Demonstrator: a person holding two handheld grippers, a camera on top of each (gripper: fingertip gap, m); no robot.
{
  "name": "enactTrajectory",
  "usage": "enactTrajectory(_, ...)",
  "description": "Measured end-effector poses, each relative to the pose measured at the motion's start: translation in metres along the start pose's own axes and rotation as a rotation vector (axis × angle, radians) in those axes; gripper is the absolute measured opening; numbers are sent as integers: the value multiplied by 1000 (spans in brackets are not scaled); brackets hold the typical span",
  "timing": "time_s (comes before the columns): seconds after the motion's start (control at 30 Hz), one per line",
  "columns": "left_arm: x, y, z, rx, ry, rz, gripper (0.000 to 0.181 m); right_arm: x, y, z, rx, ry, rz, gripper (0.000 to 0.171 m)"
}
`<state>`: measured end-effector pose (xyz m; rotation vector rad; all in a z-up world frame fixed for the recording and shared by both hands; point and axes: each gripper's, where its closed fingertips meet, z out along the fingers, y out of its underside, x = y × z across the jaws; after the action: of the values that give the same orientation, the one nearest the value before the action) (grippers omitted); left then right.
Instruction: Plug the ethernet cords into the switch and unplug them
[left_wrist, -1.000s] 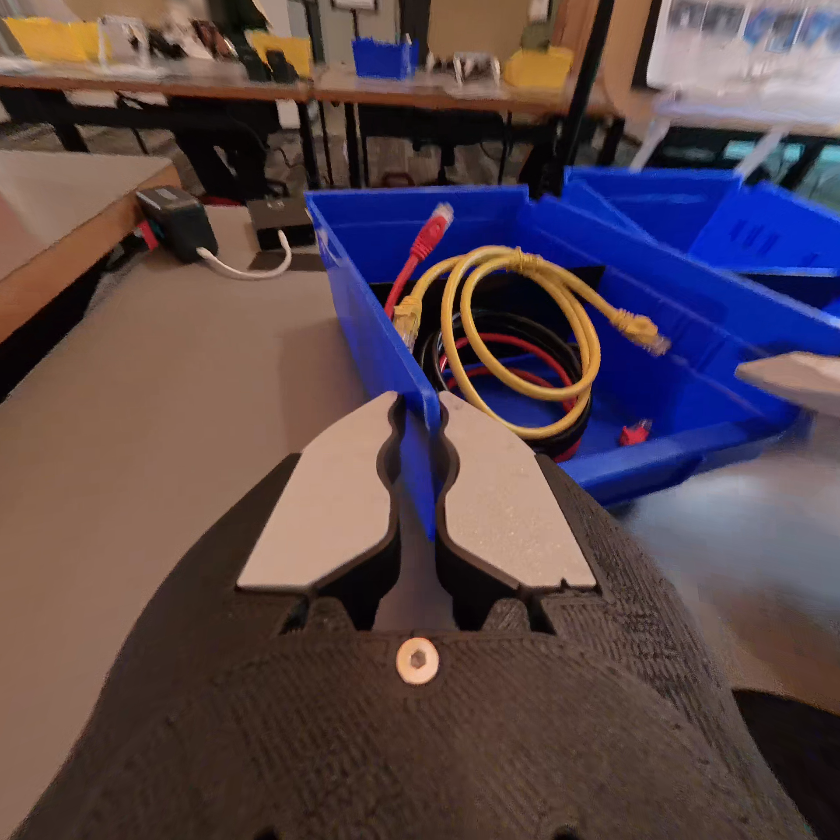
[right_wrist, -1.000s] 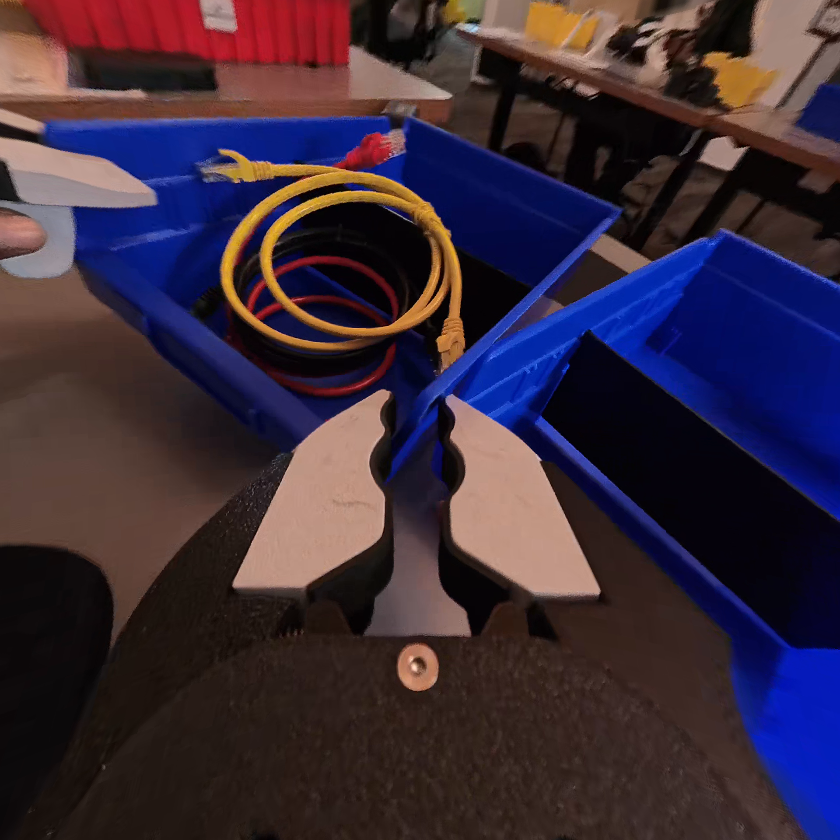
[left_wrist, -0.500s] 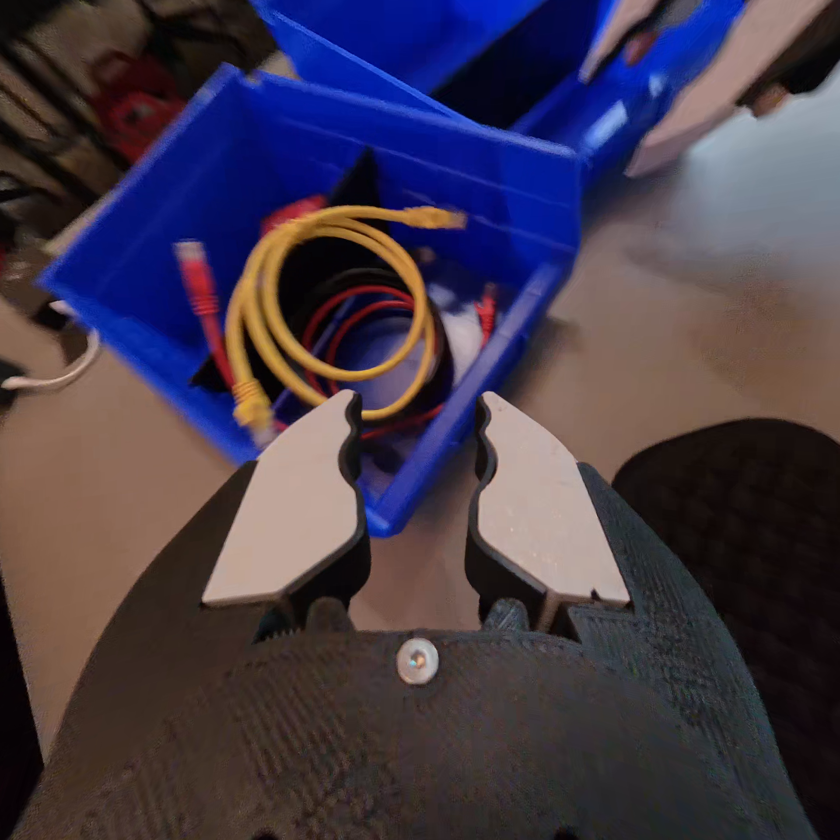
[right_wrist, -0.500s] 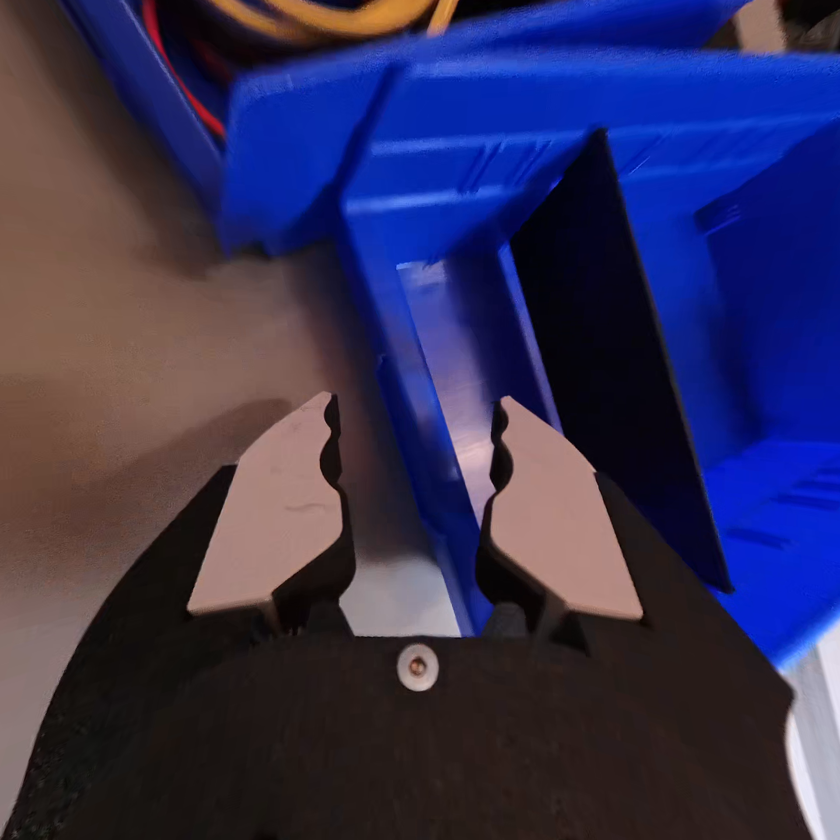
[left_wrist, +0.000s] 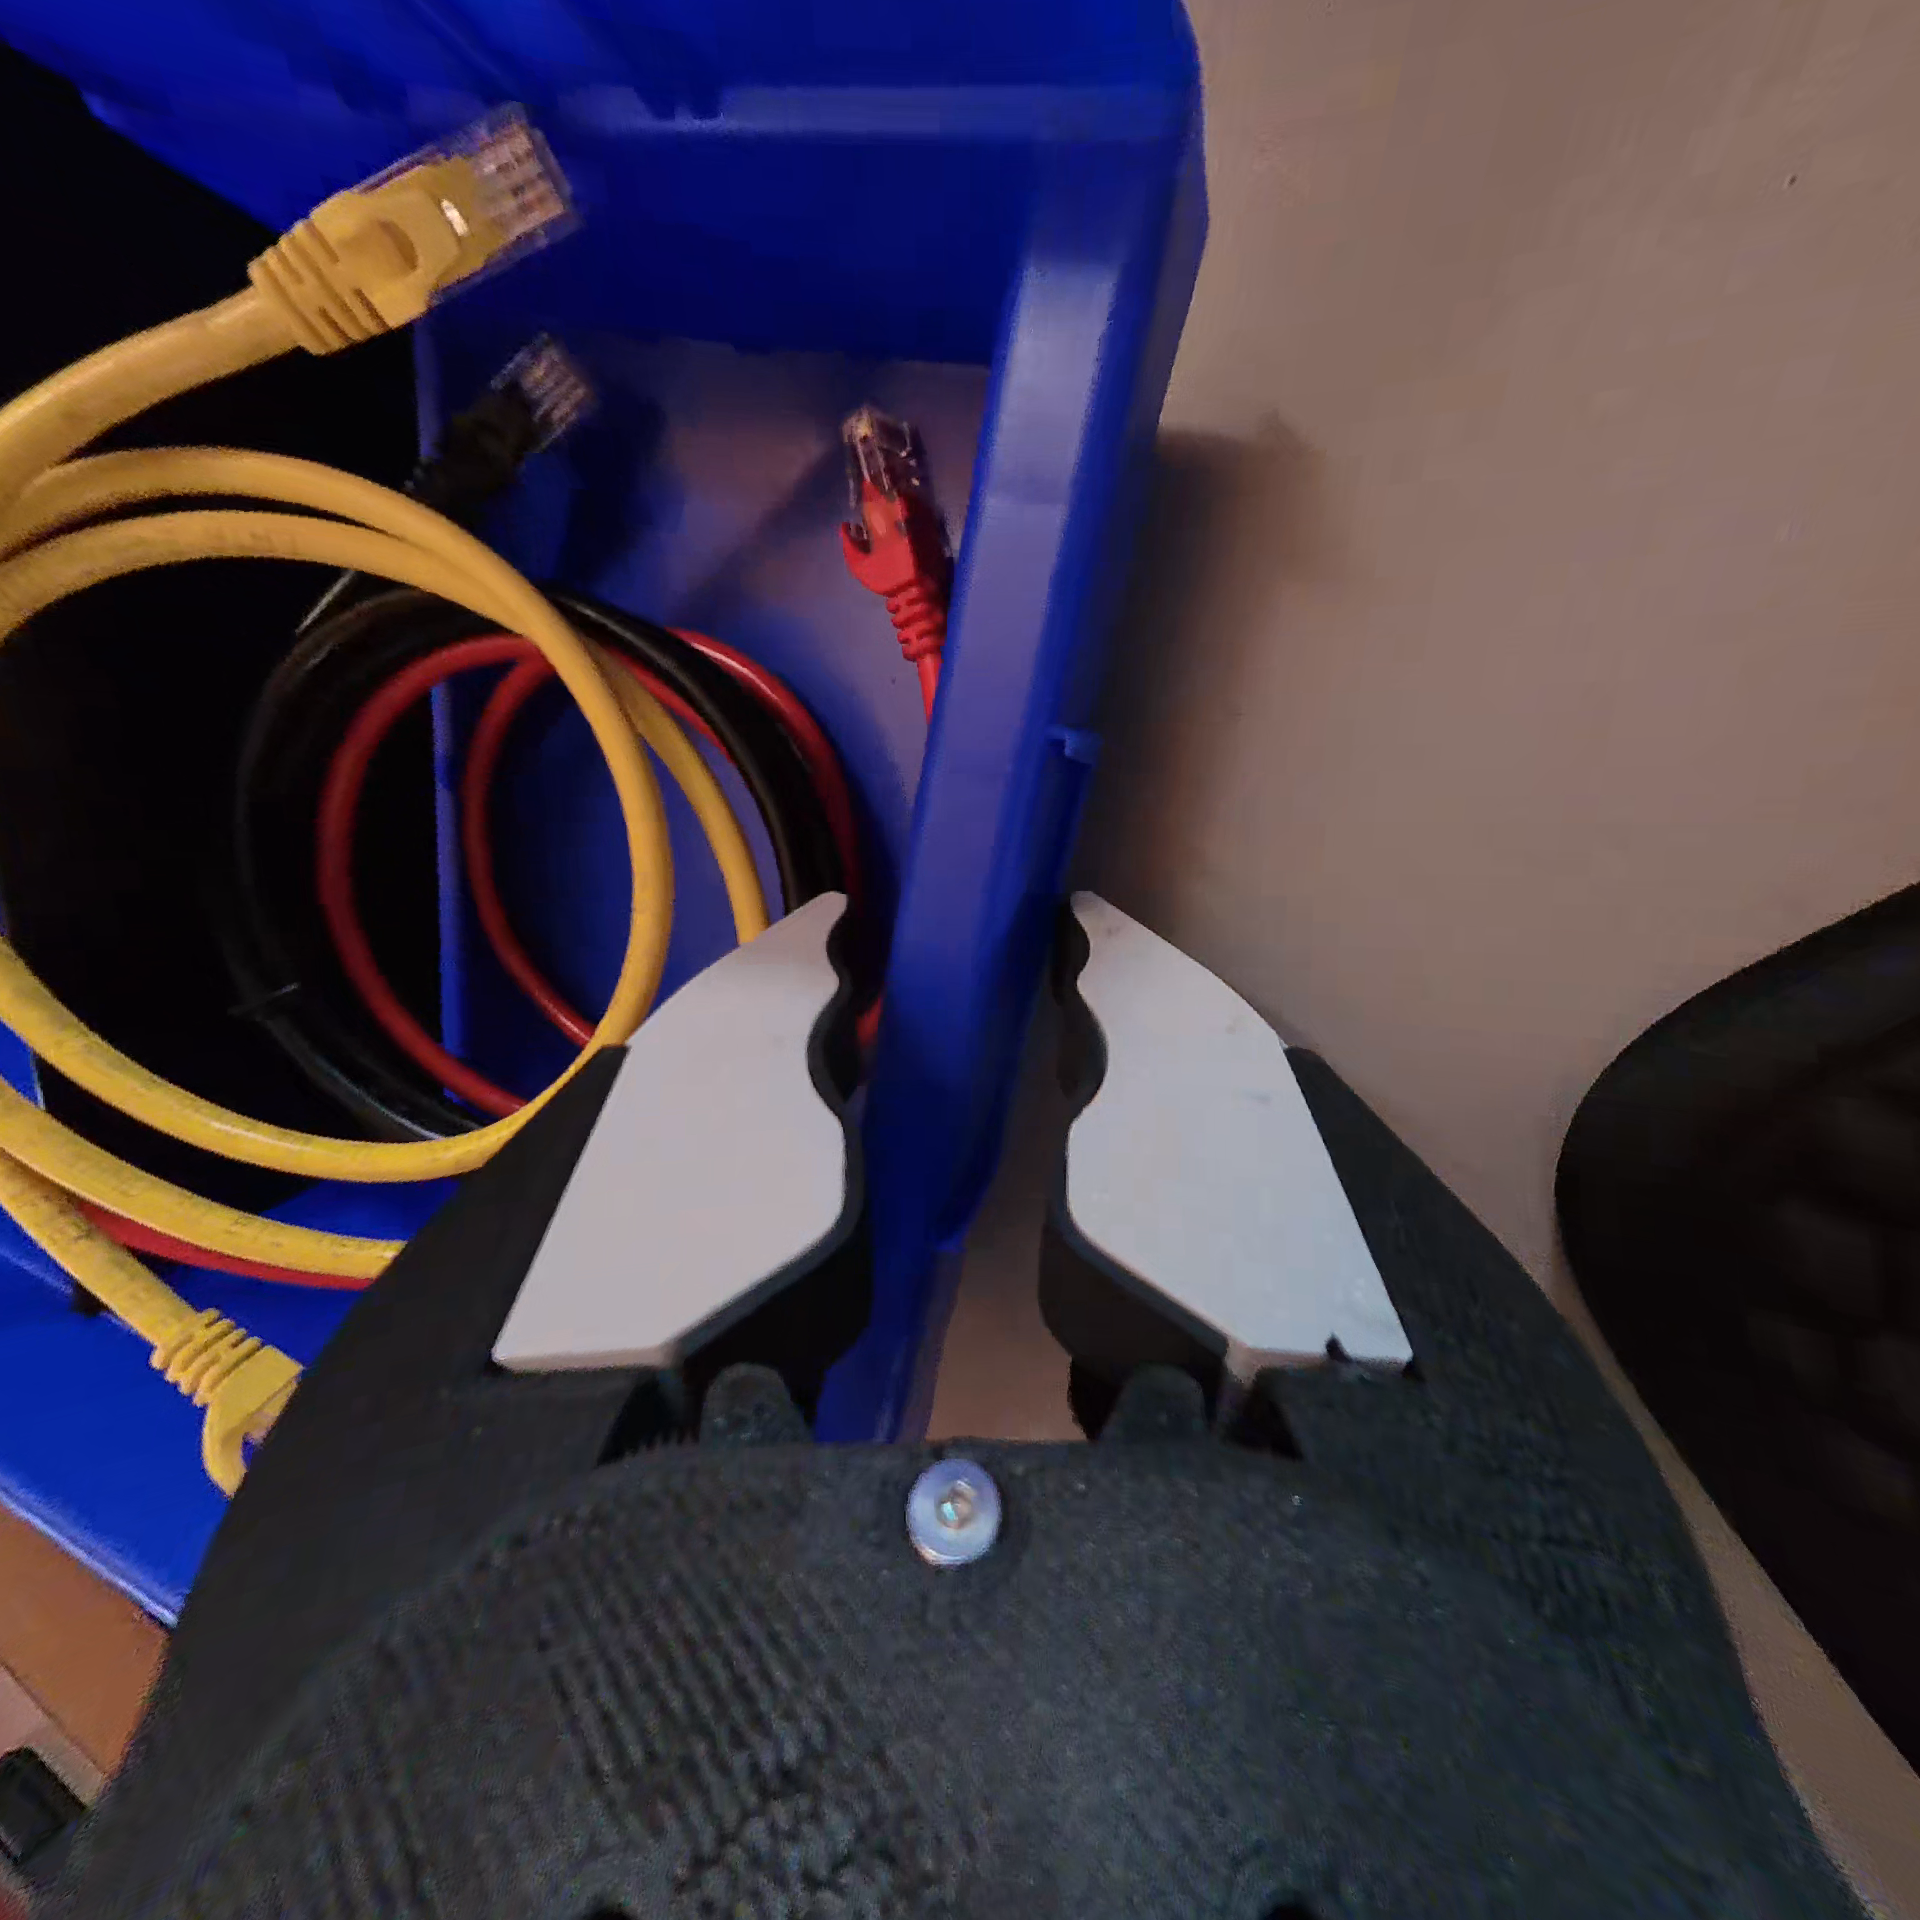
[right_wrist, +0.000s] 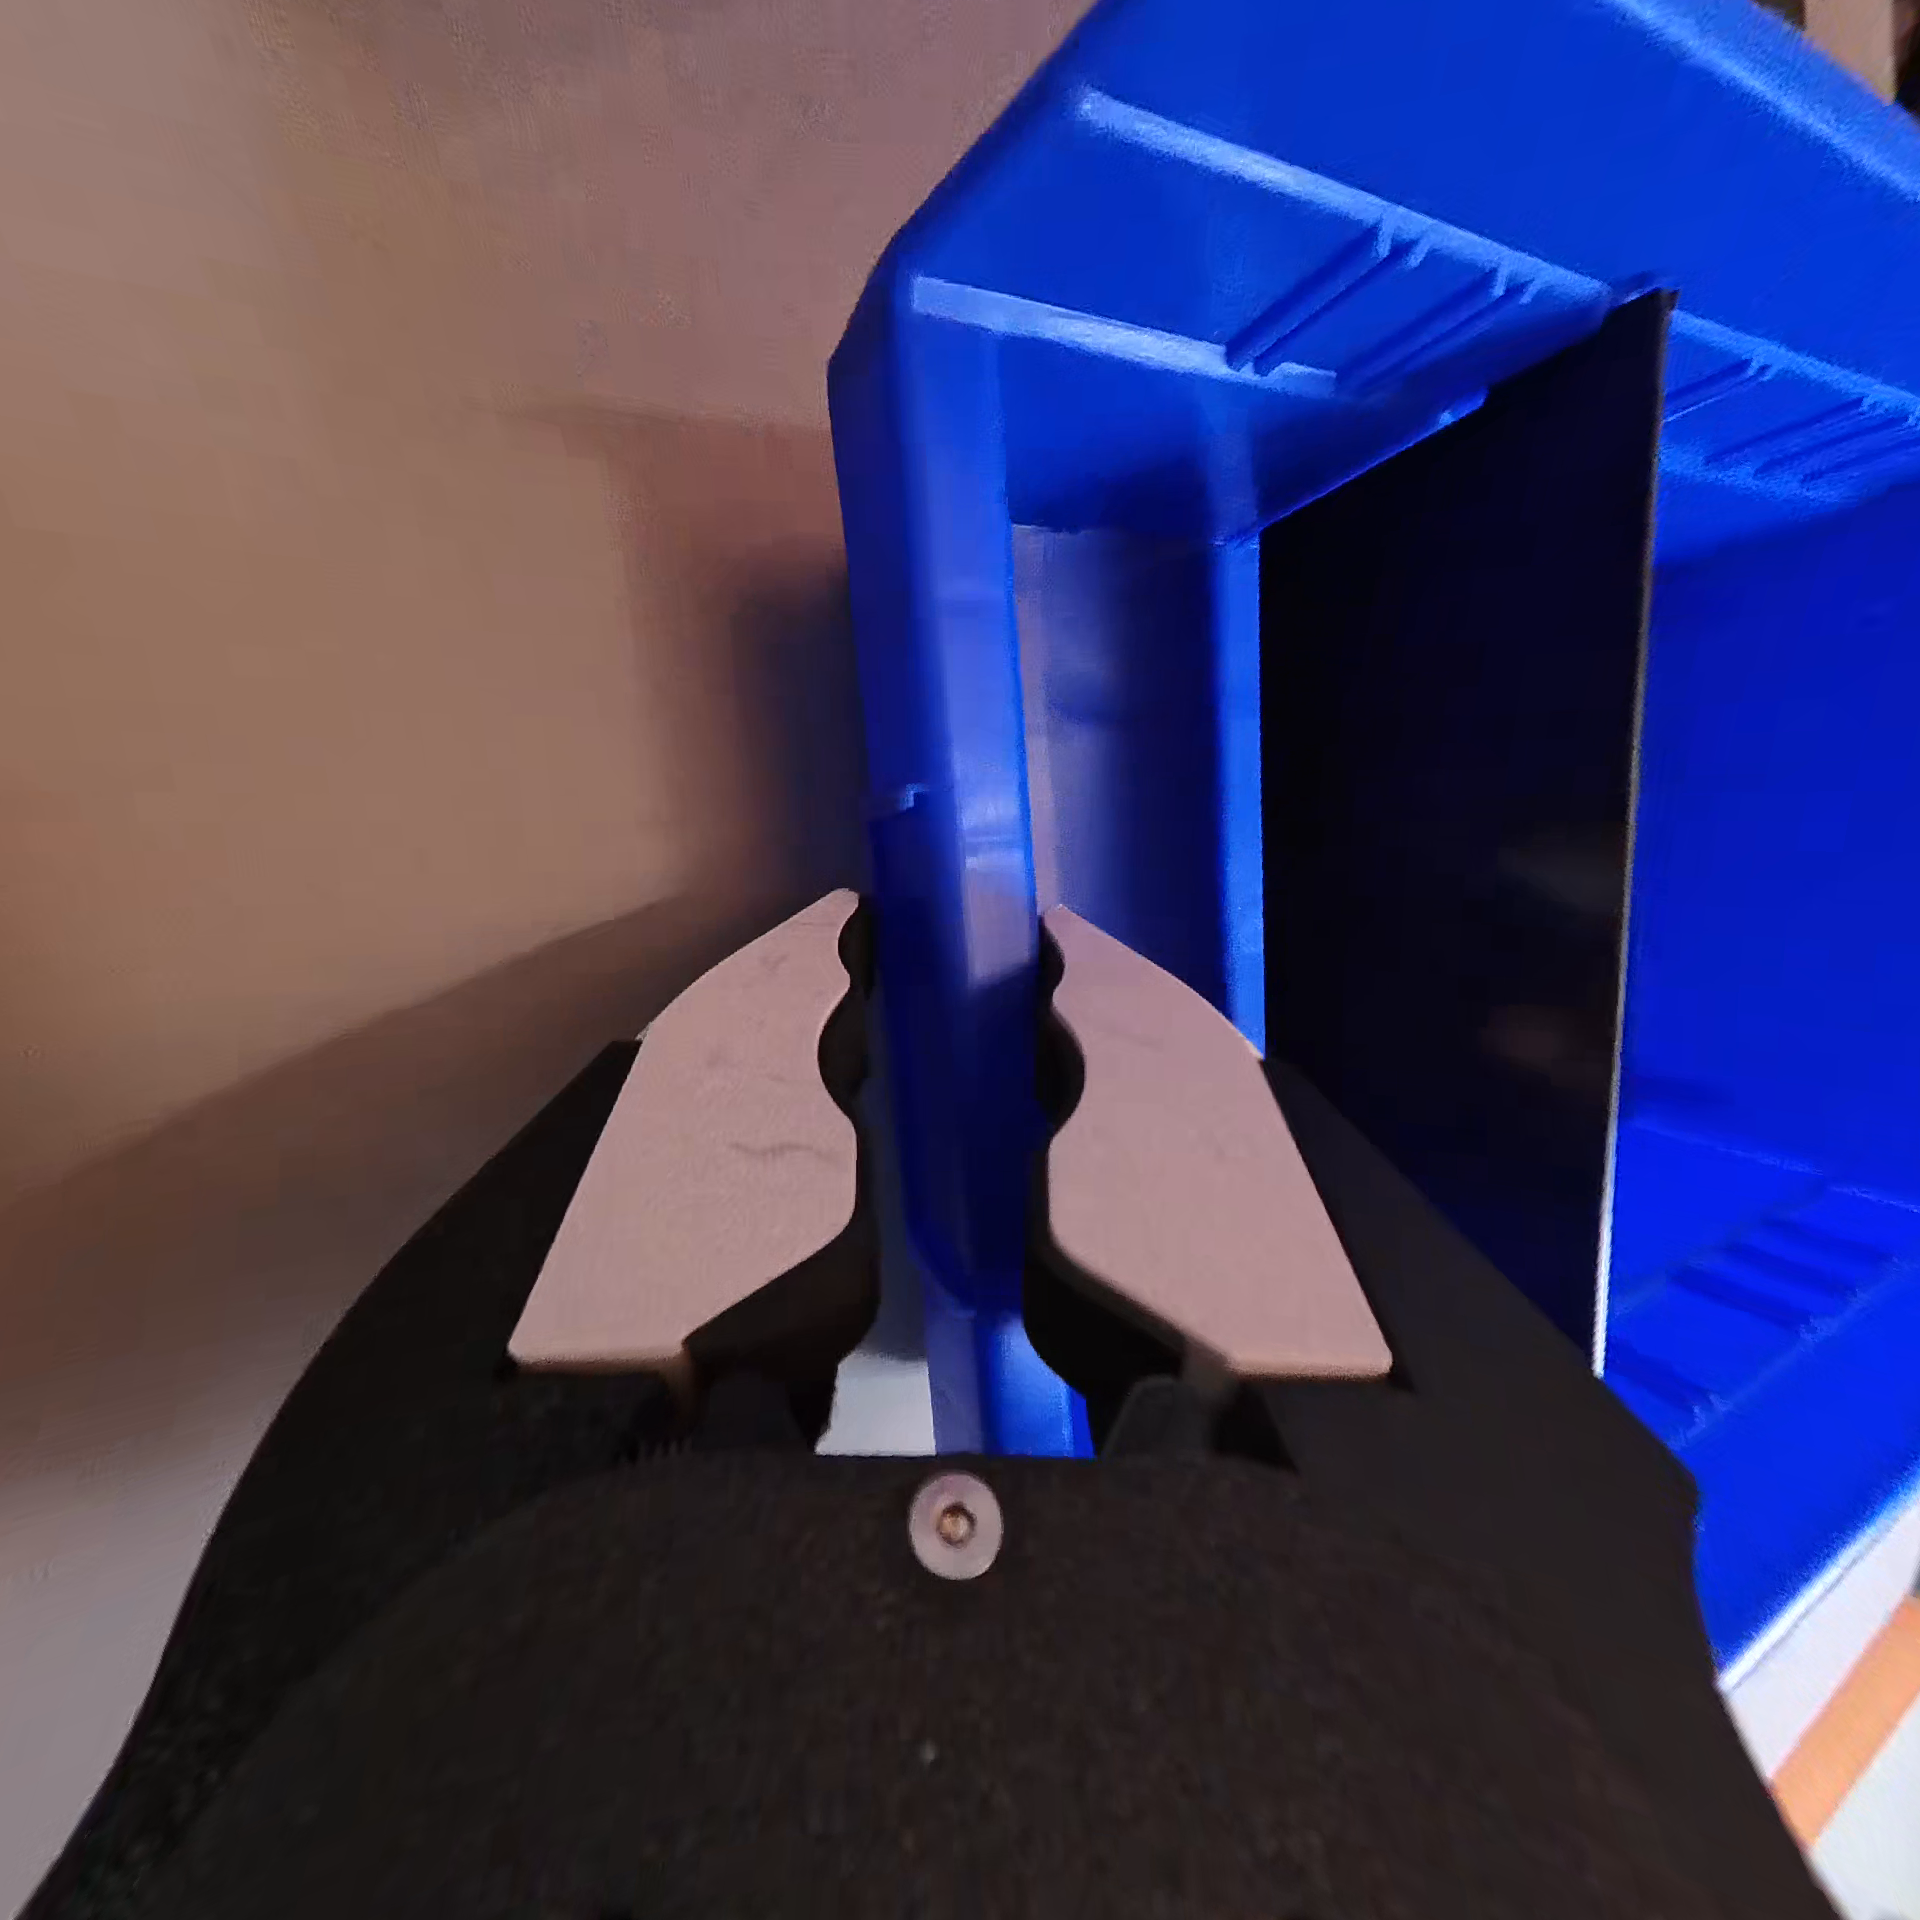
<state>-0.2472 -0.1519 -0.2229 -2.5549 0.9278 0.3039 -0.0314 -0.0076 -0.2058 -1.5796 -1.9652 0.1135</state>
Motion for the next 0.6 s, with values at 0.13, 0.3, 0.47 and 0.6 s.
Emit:
enactTrajectory(0.13,6,-9,2,24,22,9,30,12,60,-24,-61,45,75,27)
enactTrajectory(0.3,2,-20,7,32,17,-11,29,37,129,-46,-146,95,136,28)
enactTrajectory(0.47,-5,-25,11,31,12,-21,29,69,181,-51,-225,143,176,30)
enactTrajectory(0.6,-17,-28,16,52,-19,-31,29,101,192,-61,-219,255,235,39)
